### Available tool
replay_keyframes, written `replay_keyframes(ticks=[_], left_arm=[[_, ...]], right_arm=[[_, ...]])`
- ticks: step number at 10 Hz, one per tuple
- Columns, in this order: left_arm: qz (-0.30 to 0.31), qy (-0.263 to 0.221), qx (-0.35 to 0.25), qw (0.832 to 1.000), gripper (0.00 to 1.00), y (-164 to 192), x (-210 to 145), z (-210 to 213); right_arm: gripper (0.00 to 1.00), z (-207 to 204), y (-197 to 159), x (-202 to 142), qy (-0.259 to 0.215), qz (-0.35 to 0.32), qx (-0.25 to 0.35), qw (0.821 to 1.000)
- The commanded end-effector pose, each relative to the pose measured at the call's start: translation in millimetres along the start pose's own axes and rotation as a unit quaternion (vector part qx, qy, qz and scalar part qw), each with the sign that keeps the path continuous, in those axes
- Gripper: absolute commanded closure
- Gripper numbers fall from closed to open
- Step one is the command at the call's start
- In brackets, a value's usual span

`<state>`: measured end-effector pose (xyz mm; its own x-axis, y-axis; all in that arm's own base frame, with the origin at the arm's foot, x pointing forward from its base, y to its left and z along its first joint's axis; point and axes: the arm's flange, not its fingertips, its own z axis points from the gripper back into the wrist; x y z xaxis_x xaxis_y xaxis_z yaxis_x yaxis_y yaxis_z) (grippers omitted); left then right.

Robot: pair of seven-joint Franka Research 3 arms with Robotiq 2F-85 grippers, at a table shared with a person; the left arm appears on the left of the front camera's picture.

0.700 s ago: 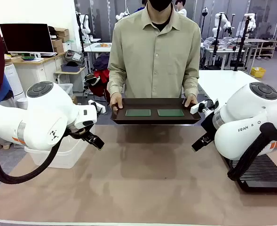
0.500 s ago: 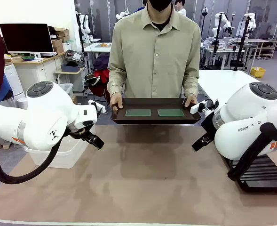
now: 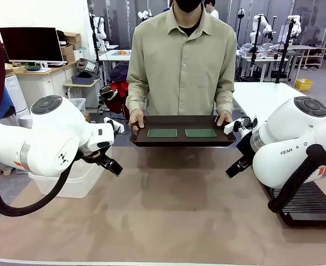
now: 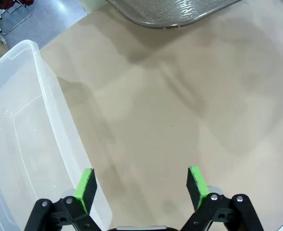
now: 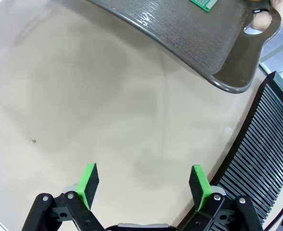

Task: Sort PCBs into racks and boxes based on the side picked up.
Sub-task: Pick up the Blank PCB handed by the Human.

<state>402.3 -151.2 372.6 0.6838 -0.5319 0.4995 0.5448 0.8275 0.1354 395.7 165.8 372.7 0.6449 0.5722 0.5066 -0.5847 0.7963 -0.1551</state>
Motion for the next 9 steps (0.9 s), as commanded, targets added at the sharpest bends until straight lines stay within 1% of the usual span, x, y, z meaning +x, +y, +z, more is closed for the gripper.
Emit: replay_keyframes(ticks=[1, 6, 7, 8, 9], left_arm=[[0.0, 0.0, 0.0, 1.0, 0.0, 0, 0, 0], [0.0, 0.0, 0.0, 1.0, 0.0, 0, 0, 0], [-0.023, 0.005, -0.025, 0.999, 0.0, -4, 5, 13], [-0.049, 0.006, -0.059, 0.997, 0.0, -3, 14, 20], [-0.072, 0.013, -0.082, 0.994, 0.0, -1, 21, 25]], right_arm=[[0.0, 0, 0, 0, 0.0, 0.0, 0.0, 1.0], [0.0, 0, 0, 0, 0.0, 0.0, 0.0, 1.0], [0.0, 0, 0, 0, 0.0, 0.0, 0.0, 1.0], [0.0, 13, -3, -2, -0.003, 0.004, 0.023, 1.0], [0.0, 27, -8, -4, -0.009, -0.007, 0.047, 0.999]])
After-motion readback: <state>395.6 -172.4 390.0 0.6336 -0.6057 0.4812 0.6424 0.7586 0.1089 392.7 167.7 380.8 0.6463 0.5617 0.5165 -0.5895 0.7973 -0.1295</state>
